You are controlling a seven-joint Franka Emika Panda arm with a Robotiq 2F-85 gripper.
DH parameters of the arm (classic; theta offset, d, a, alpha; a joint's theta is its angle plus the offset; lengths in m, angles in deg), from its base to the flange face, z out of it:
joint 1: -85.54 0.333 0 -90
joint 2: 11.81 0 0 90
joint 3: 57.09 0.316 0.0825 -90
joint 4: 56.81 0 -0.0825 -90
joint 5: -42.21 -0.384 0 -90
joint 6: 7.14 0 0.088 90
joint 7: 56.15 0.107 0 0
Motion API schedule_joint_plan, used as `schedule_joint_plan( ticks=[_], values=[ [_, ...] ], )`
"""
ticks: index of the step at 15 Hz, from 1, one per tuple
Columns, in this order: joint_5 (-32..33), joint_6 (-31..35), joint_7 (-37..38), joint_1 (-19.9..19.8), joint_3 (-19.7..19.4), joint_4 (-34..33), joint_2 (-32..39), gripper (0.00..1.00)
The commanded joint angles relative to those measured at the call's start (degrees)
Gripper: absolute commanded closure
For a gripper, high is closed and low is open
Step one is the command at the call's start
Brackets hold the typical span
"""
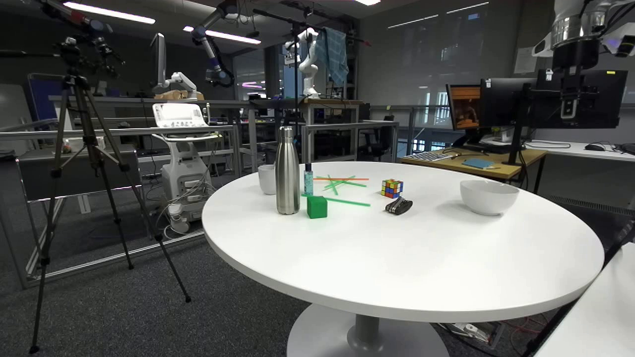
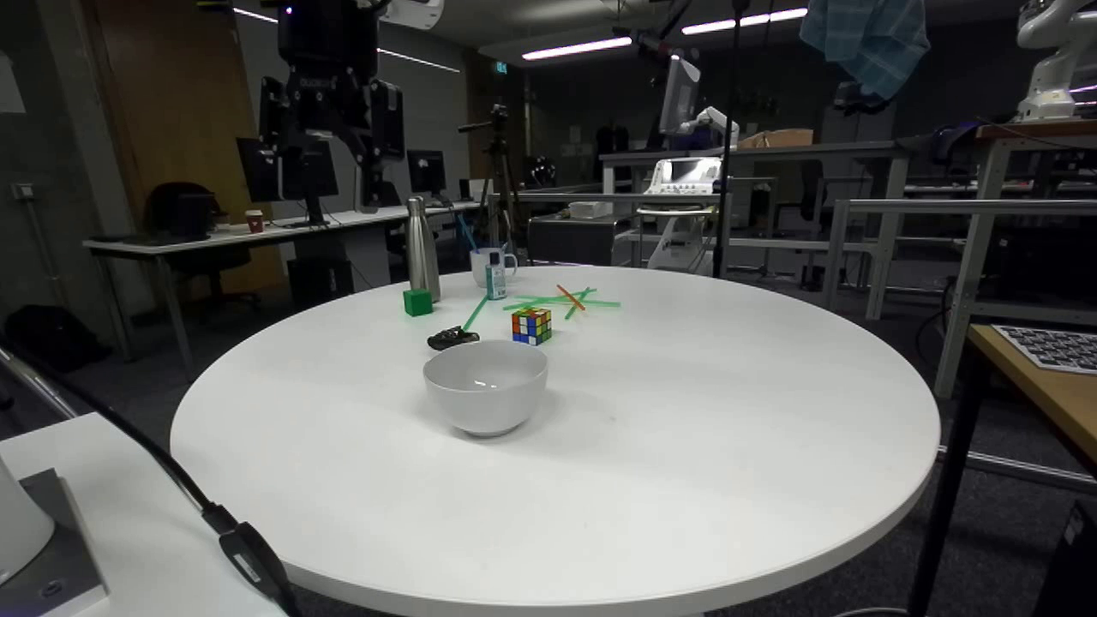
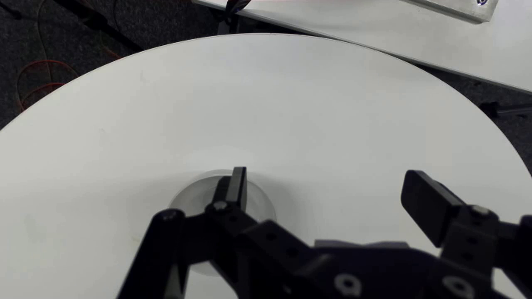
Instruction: Move the Rubik's cube to the left
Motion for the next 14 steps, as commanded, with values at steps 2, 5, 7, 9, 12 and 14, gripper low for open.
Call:
schedule_joint_plan(
  ticks=[2, 5, 7, 9, 12, 14],
  values=[
    [-0.6, 0.0, -0.5, -1.1, 1.0, 0.0, 0.3, 0.0],
    [0.8, 2.9, -1.4, -0.9, 1.5, 0.9, -0.3, 0.0],
    [0.8, 5.4, -2.1, -0.3, 2.0, 1.4, 0.5, 0.0],
    [0.6, 7.8, -3.1, 0.2, 2.4, 1.9, 1.4, 0.0],
    [-0.1, 9.7, -5.7, 0.7, 2.7, 2.4, 2.5, 0.0],
    [-0.6, 10.4, -7.8, 1.1, 2.8, 2.2, 3.4, 0.0]
  ],
)
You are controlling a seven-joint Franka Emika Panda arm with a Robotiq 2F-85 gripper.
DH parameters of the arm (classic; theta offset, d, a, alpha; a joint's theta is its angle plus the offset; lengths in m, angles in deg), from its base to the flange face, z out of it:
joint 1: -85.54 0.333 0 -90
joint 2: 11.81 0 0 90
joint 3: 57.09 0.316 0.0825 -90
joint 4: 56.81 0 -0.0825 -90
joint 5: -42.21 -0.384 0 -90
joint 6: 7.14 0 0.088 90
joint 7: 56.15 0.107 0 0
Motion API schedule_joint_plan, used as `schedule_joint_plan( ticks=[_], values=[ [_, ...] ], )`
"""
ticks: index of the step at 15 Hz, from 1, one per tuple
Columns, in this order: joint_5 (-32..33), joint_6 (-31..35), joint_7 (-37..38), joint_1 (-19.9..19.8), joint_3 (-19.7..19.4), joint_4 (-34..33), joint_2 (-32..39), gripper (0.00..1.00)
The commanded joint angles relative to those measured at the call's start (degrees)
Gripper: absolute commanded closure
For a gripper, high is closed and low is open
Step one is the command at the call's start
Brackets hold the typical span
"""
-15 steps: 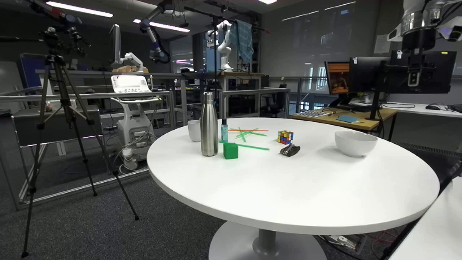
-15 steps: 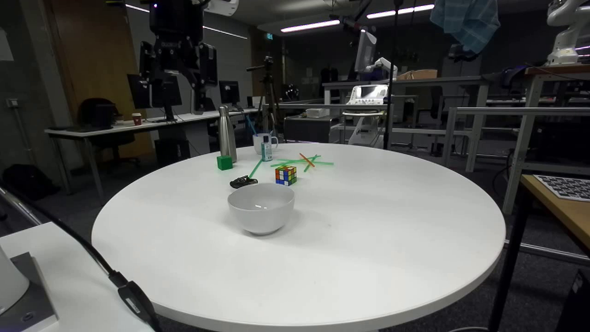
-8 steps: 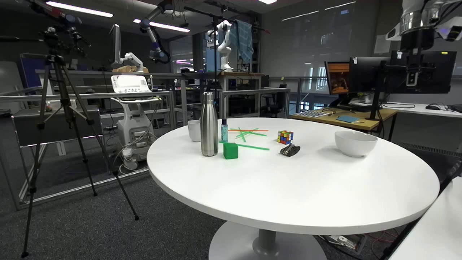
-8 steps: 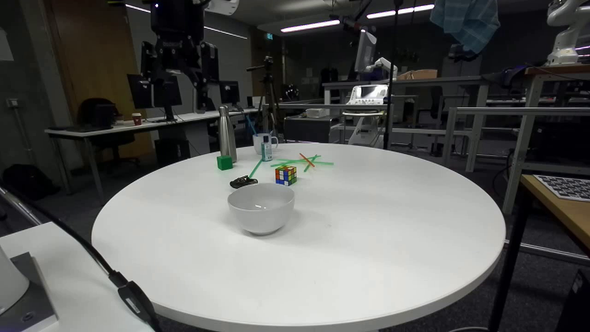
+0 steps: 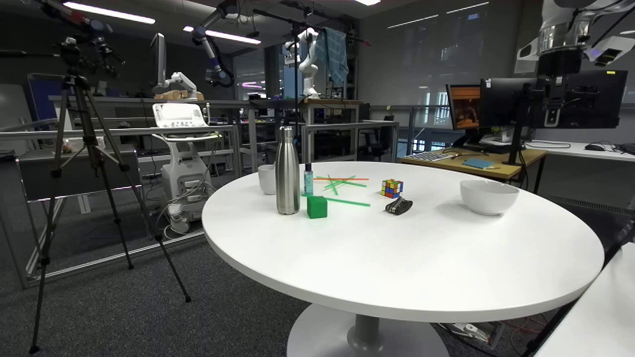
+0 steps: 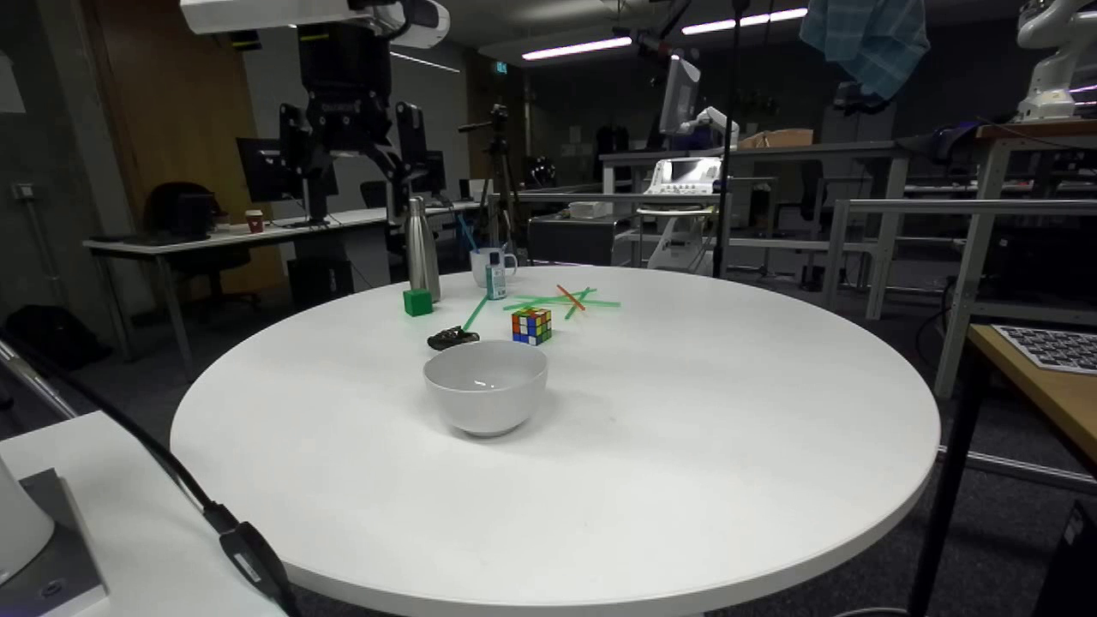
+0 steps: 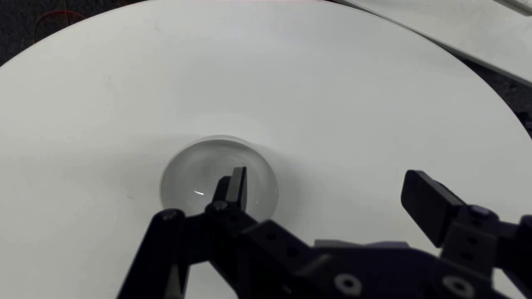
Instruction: Move the Rubik's cube to the left
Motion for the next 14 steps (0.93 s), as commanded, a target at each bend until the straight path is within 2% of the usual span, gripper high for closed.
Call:
schedule_joint_plan(
  ticks=[1, 7, 14],
  values=[
    [-0.9, 2.2, -4.5, 0.9, 0.4, -0.2, 2.0, 0.0],
    [-1.4, 2.5, -13.3, 3.4, 1.2, -2.0, 5.3, 0.0],
    [-3.9, 1.6, -26.8, 6.7, 3.0, -7.6, 13.9, 0.0]
  ],
)
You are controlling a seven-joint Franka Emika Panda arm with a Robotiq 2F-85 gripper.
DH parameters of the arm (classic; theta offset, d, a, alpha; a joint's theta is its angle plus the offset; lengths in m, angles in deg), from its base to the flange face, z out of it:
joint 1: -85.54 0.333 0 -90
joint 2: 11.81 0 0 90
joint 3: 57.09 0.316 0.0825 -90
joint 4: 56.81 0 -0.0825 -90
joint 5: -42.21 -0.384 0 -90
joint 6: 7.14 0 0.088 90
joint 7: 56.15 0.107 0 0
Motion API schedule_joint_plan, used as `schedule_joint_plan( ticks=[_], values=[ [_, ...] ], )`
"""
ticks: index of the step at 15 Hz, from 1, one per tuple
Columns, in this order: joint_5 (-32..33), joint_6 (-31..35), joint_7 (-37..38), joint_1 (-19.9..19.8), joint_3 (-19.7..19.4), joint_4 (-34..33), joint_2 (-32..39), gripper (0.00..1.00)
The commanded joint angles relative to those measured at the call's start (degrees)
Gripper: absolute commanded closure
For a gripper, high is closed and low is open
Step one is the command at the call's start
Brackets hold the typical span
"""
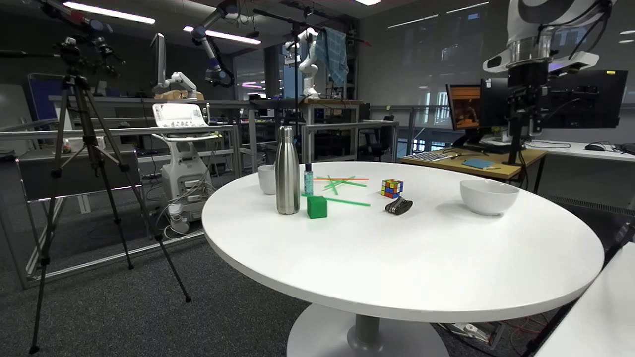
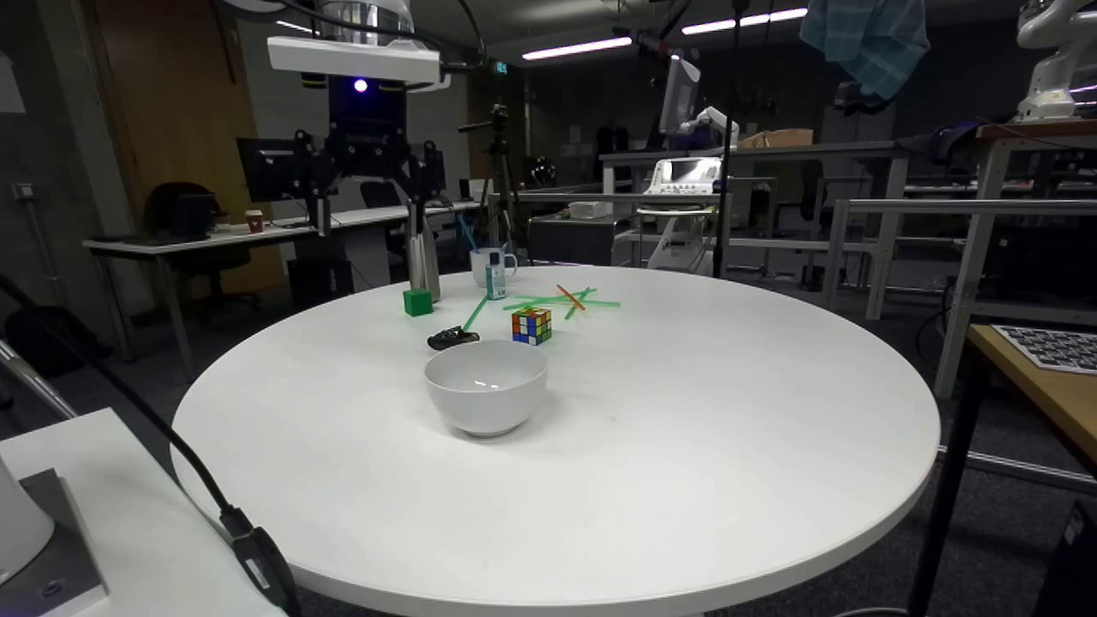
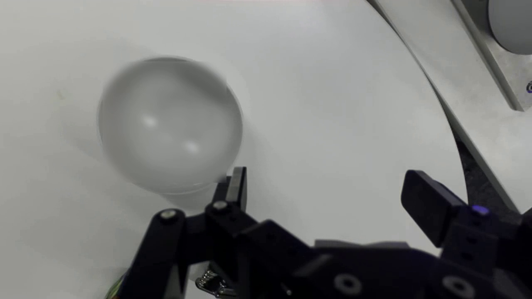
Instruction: Move the Rubik's cube to the left
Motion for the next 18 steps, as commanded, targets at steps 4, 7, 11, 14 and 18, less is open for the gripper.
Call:
schedule_joint_plan(
  ticks=[4, 7, 11, 14, 18],
  values=[
    [-5.5, -1.0, -14.7, 1.2, 2.4, -9.0, 11.6, 0.0],
    [-7.0, -1.5, -19.3, 0.4, 4.1, -12.5, 15.8, 0.0],
    [-8.9, -2.3, -23.8, -0.4, 6.1, -17.1, 20.7, 0.0],
    [-9.4, -1.4, -24.9, -1.0, 7.7, -19.8, 23.5, 0.0],
    [-9.3, -0.5, -25.2, -1.7, 9.5, -22.9, 26.4, 0.0]
  ],
)
